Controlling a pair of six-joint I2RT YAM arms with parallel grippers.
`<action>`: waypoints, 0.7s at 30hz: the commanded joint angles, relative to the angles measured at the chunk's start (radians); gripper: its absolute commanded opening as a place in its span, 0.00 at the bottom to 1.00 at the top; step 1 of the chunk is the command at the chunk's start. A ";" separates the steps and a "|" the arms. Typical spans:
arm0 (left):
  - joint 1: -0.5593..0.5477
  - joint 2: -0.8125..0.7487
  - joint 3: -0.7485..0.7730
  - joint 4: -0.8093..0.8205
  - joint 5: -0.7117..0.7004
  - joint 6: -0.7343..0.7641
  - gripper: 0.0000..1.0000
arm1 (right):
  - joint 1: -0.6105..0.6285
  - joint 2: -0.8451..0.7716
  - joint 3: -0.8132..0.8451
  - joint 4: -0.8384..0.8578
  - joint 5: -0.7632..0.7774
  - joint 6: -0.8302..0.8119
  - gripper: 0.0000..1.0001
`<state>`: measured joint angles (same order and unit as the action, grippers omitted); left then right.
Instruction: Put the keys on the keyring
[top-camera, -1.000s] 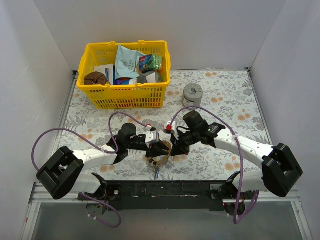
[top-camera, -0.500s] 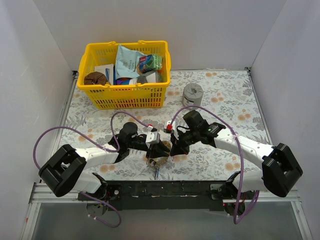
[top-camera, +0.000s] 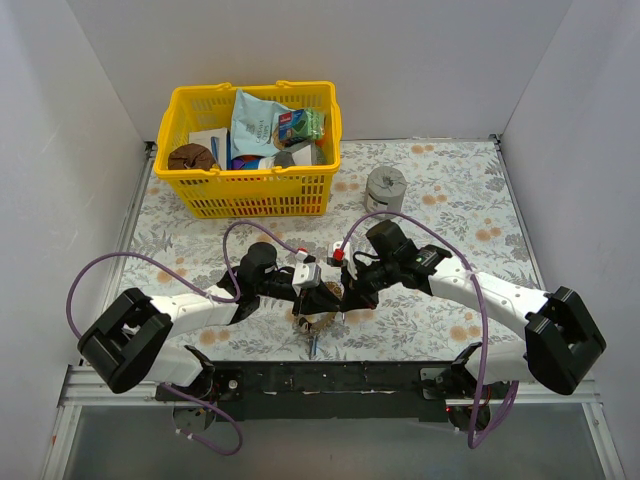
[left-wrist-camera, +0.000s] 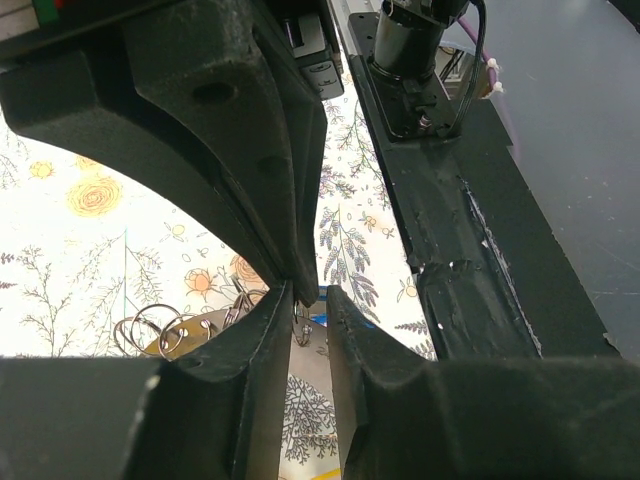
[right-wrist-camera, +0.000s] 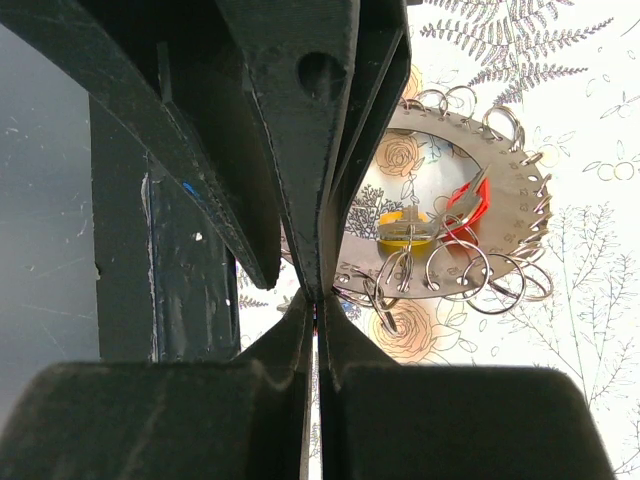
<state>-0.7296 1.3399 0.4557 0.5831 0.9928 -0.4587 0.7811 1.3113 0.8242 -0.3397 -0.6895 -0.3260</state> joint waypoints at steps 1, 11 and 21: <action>-0.004 0.010 0.021 -0.045 0.007 0.022 0.21 | 0.004 -0.041 0.056 0.048 -0.033 -0.013 0.01; -0.004 -0.013 0.000 -0.040 -0.062 0.023 0.27 | 0.004 -0.047 0.052 0.051 -0.039 -0.008 0.01; -0.004 -0.022 -0.029 0.041 -0.108 -0.037 0.21 | 0.004 -0.050 0.049 0.056 -0.038 -0.005 0.01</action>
<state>-0.7307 1.3388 0.4309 0.5995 0.9043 -0.4824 0.7811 1.2964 0.8288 -0.3321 -0.6914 -0.3256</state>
